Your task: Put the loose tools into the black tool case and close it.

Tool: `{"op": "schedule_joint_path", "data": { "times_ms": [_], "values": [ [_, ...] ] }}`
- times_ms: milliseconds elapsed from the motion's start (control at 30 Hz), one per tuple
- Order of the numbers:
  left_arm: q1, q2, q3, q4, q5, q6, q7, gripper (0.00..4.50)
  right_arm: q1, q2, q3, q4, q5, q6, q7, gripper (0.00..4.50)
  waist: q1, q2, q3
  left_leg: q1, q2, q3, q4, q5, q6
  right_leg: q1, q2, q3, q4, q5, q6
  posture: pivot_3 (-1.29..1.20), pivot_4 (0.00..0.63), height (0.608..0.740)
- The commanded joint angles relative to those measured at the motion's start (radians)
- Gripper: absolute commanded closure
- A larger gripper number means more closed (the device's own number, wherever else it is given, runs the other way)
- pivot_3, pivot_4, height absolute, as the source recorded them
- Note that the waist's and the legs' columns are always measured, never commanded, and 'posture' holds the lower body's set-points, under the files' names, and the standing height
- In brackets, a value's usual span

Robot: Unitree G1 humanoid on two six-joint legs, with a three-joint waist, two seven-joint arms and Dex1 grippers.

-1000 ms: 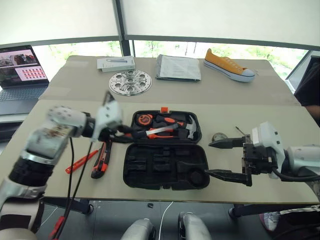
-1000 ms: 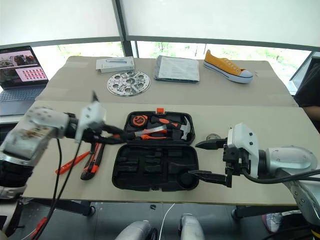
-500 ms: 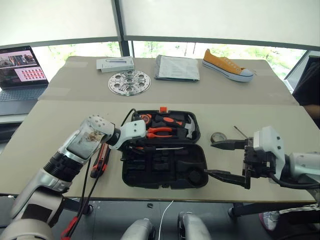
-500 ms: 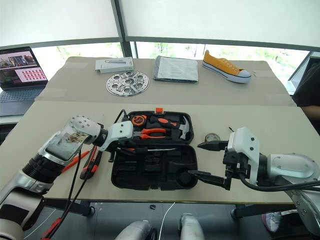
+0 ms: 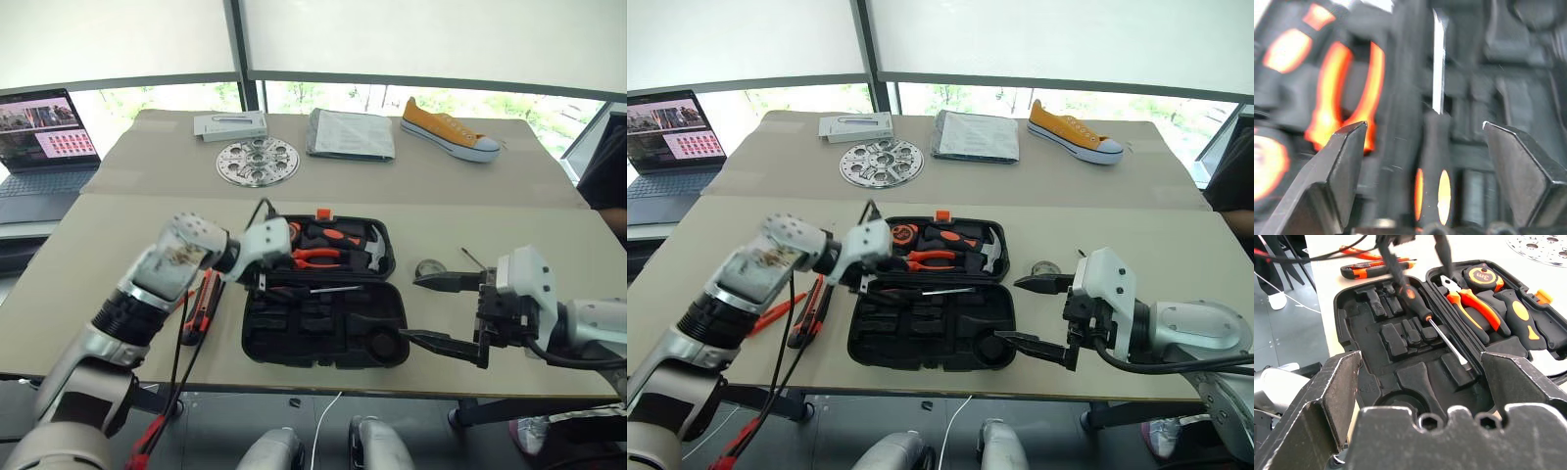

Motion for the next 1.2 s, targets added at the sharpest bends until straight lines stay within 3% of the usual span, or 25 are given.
{"op": "schedule_joint_path", "data": {
  "times_ms": [33, 267, 300, 733, 867, 1000, 1100, 1200],
  "values": [
    [0.016, 0.009, -0.002, -0.020, 0.017, -0.052, 0.000, 1.70, -0.006, 0.007, -0.022, -0.021, 0.010, -0.019, -0.005, 0.00, -0.001, 0.000, 0.000, 0.000, 0.000, 0.000, 0.000, 0.000, 0.000, 0.000, 0.000, 0.000, 0.000, 0.000, 0.000, 0.00, 0.150, 0.737],
    [0.066, -0.018, -0.042, 0.004, 0.038, -0.119, -0.011, 4.26, -0.012, 0.014, -0.014, -0.013, -0.001, -0.024, -0.007, 0.00, 0.000, 0.000, 0.000, 0.000, 0.000, 0.000, 0.000, 0.000, 0.000, 0.000, 0.000, 0.000, 0.000, 0.000, 0.000, 0.00, 0.150, 0.737],
    [0.068, -0.025, -0.052, 0.015, 0.049, -0.131, -0.006, 4.45, -0.010, 0.016, -0.015, -0.012, -0.004, -0.024, -0.009, 0.00, 0.001, 0.000, 0.000, 0.000, 0.000, 0.000, 0.000, 0.000, 0.000, 0.000, 0.000, 0.000, 0.000, 0.000, 0.000, 0.00, 0.150, 0.737],
    [0.042, -0.101, -0.169, 0.209, 0.238, -0.305, 0.049, 4.45, 0.005, 0.036, -0.030, -0.015, -0.003, -0.016, -0.032, 0.00, 0.025, 0.000, -0.002, 0.003, -0.001, 0.000, 0.001, 0.000, 0.001, 0.005, -0.002, 0.000, 0.000, 0.001, 0.002, 0.00, 0.150, 0.737],
    [0.043, -0.094, -0.136, 0.196, 0.210, -0.296, 0.020, 4.45, 0.026, 0.036, -0.044, -0.026, 0.005, -0.016, -0.033, 0.00, 0.026, 0.000, -0.002, 0.007, -0.001, 0.000, 0.001, -0.001, 0.002, 0.009, -0.003, 0.001, 0.000, 0.001, 0.003, 0.00, 0.150, 0.737],
    [0.038, -0.090, -0.003, 0.091, 0.031, -0.142, -0.037, 4.45, 0.063, 0.042, -0.099, -0.019, 0.000, -0.004, -0.067, 0.00, 0.017, 0.000, -0.002, 0.007, -0.001, 0.000, 0.001, -0.001, 0.002, 0.008, -0.001, 0.001, 0.000, 0.001, 0.004, 0.00, 0.150, 0.737],
    [0.038, -0.085, 0.156, 0.000, -0.151, -0.004, -0.042, 3.78, 0.128, 0.058, -0.213, 0.037, -0.006, 0.025, -0.104, 0.00, 0.013, 0.000, -0.002, 0.000, 0.000, 0.000, 0.001, -0.001, 0.002, 0.000, 0.005, 0.001, 0.001, 0.001, 0.003, 0.00, 0.150, 0.737],
    [0.029, -0.045, 0.276, -0.054, -0.306, 0.196, -0.047, 2.72, 0.230, 0.059, -0.341, 0.152, -0.078, 0.003, -0.085, 0.00, 0.012, 0.000, -0.002, 0.000, 0.000, 0.000, 0.002, 0.000, 0.002, -0.001, 0.006, 0.001, 0.001, 0.002, 0.002, 0.00, 0.150, 0.737]
  ]
}}
